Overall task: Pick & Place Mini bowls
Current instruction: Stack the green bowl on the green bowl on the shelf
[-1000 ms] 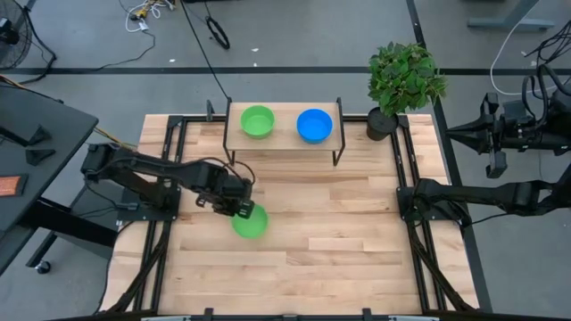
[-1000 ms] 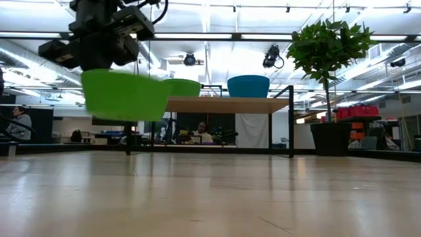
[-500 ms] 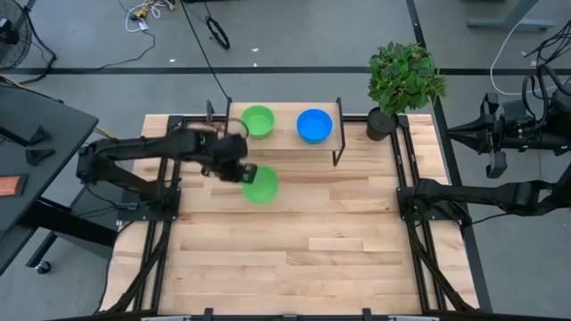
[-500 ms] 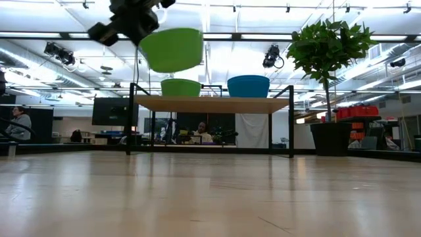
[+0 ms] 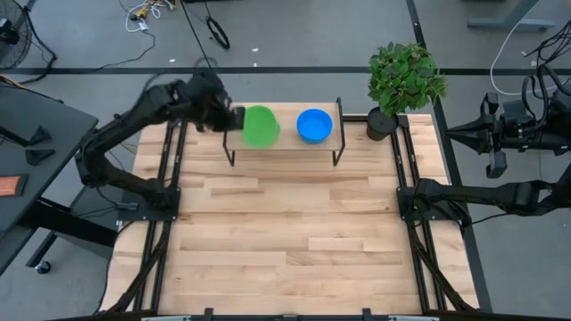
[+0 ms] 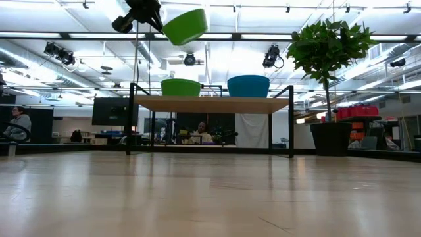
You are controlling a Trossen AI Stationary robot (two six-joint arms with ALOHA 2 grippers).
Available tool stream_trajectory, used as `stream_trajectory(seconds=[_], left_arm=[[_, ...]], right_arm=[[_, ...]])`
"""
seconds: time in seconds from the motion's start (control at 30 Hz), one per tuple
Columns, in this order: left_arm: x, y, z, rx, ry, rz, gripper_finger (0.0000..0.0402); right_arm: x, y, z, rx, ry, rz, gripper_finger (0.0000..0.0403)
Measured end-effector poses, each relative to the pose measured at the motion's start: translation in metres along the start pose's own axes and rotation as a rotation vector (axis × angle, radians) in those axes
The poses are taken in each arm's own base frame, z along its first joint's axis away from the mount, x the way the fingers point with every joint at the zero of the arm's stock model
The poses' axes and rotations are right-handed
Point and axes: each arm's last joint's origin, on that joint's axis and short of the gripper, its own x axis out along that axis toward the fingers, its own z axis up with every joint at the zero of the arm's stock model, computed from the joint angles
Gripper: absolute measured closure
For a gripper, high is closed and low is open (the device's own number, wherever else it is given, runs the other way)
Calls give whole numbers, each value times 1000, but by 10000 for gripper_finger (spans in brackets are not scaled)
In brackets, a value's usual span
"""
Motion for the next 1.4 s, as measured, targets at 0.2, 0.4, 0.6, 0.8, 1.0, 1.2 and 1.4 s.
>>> stream_trajectory(seconds=[0.2,0.4,0.6,0.8,1.0,1.2,1.4], left_arm=[[-21,13,29,-58,-58,-54,401],[-28,22,51,-98,-76,-80,401],[-23,15,71,-83,-72,-80,401],[-12,13,80,-84,2,-2,401],[7,13,92,-67,62,63,401],[35,16,102,-53,124,90,401],[58,23,105,-36,198,141,401]], right_arm=[[0,0,0,0,0,0,380],[0,0,0,0,0,0,380],[0,0,0,0,0,0,380],[0,0,0,0,0,0,380],[0,0,0,0,0,0,380],[0,0,0,0,0,0,380],[0,0,0,0,0,0,380]])
